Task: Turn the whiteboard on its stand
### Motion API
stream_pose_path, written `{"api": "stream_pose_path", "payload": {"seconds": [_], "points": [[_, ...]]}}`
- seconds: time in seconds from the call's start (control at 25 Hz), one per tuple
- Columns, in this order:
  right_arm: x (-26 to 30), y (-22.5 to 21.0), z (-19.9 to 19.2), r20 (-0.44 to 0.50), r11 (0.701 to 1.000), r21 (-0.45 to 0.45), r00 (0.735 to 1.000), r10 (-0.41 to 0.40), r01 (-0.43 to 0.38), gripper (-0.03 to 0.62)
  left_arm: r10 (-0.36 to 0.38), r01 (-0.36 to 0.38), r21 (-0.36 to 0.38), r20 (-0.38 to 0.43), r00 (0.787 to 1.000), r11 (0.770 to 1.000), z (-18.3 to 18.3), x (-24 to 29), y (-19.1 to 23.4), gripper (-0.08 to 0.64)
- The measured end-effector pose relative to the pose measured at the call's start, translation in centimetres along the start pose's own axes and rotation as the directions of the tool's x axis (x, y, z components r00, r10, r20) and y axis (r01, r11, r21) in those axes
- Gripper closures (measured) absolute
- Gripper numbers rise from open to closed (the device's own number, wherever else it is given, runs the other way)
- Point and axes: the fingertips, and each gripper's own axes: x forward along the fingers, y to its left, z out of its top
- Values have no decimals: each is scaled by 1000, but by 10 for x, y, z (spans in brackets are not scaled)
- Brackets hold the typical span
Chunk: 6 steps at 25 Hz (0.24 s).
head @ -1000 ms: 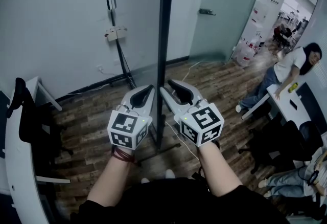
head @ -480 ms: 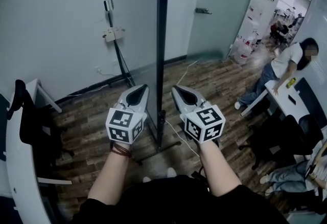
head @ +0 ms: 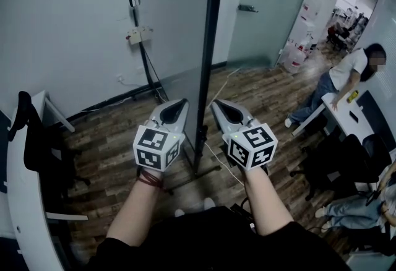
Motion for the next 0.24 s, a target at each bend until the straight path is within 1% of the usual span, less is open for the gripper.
{"api": "stream_pose_path", "payload": {"seconds": [0.24], "points": [[1,4,5,10,1000,-13,1000,-19,19,591,-3,4,-13,17,1000,1000,6,-1,5,560]]}}
